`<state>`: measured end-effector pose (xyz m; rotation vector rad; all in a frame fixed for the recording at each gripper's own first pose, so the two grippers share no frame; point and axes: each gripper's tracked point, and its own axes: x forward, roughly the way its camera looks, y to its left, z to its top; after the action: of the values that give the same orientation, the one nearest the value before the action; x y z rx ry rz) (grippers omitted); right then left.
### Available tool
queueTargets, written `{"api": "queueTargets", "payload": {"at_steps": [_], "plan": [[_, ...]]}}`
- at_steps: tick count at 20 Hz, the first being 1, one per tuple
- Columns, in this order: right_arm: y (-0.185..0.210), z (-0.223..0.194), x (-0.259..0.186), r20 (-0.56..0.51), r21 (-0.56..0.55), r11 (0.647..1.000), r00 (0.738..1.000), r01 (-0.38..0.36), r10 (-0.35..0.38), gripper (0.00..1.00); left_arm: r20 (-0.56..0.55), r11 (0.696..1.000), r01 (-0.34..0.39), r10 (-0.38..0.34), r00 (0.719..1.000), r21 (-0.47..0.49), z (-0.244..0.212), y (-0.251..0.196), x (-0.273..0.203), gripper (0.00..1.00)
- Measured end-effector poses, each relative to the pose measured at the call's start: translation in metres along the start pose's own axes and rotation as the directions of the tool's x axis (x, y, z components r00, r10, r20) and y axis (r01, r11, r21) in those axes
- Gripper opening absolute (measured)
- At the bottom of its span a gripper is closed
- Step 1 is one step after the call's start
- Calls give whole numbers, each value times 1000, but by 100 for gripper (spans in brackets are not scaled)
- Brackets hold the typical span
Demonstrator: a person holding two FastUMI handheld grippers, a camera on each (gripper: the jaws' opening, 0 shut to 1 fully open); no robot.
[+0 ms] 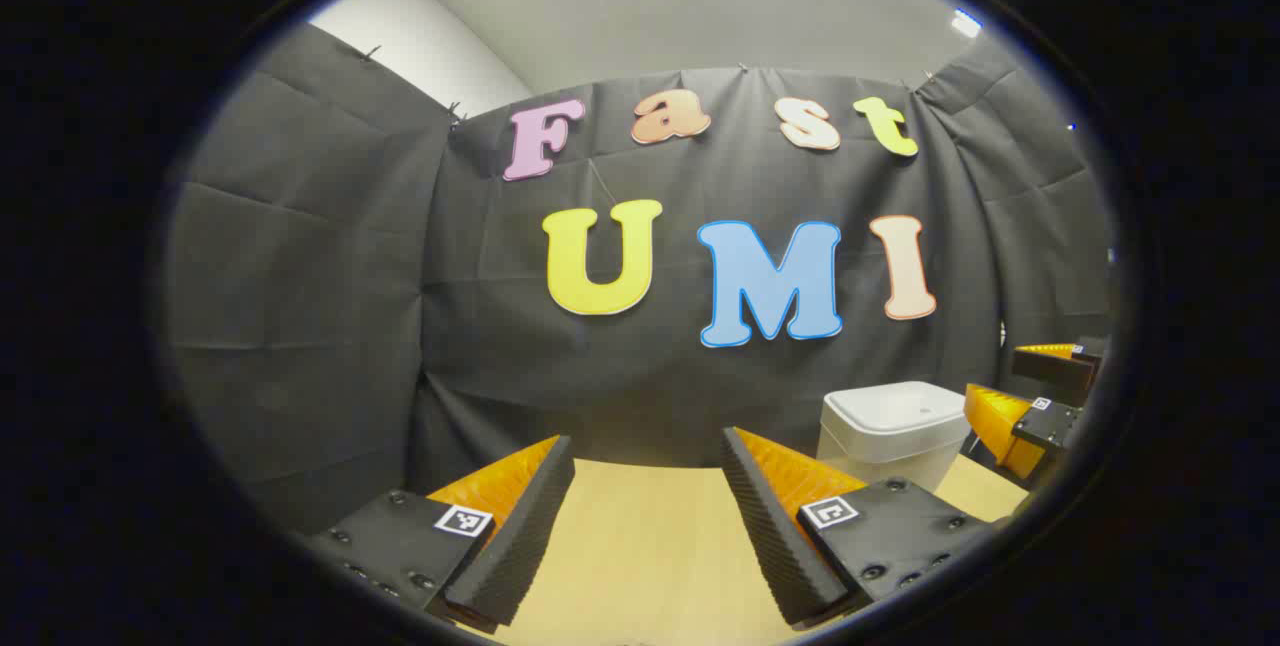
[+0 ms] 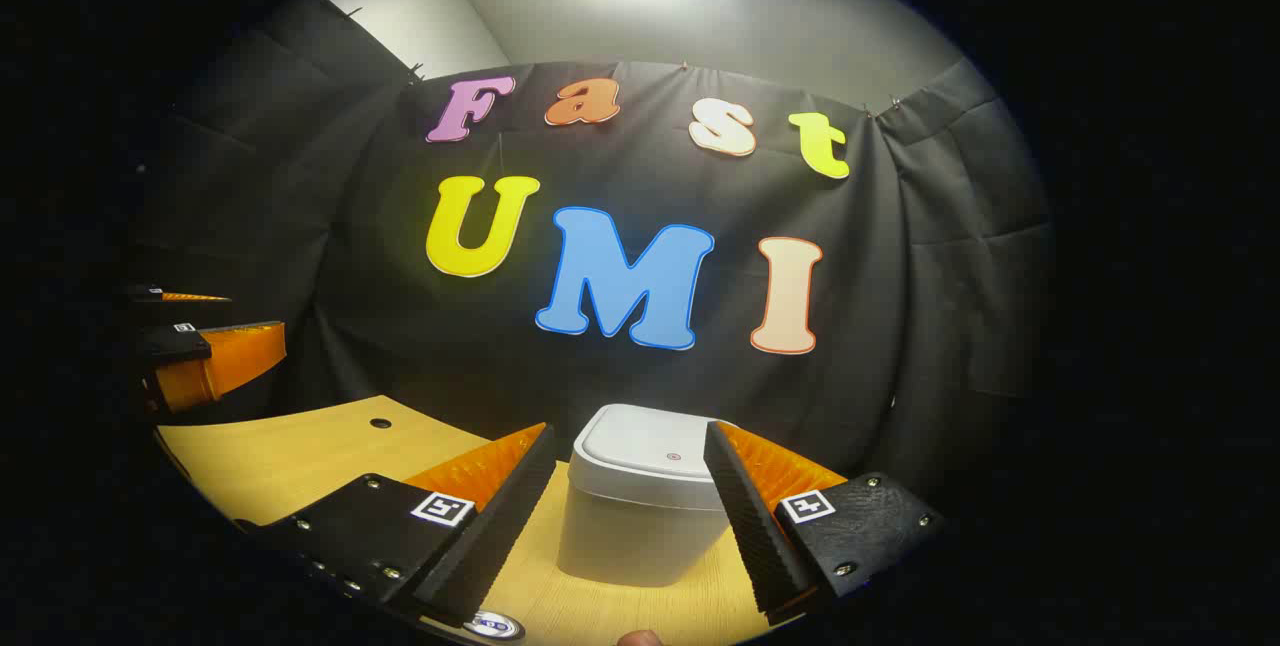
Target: Press the lid of the desktop garbage bin to open it, pick up the crumpled paper on the desktop and throw it into the bin, then pick up the pop can on the desktop and drop it into the bin, and finally close the garbage bin lid.
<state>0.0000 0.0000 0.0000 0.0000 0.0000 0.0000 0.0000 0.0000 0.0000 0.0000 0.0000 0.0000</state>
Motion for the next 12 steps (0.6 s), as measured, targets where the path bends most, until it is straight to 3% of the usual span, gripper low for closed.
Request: {"api": "queueTargets", "payload": {"at_steps": [7,8,12], "plan": [[-13,-9,-15,-53,7,996,995,88,-87,96,-1,995,101,-101,995,-23,-8,-18,28,100],[-17,-12,-19,-65,7,994,992,109,-108,96,0,993,116,-116,993,-20,-10,-20,32,97],[-30,-18,-29,-105,-11,983,978,181,-181,96,13,986,164,-164,986,-4,-9,-25,44,100]]}}
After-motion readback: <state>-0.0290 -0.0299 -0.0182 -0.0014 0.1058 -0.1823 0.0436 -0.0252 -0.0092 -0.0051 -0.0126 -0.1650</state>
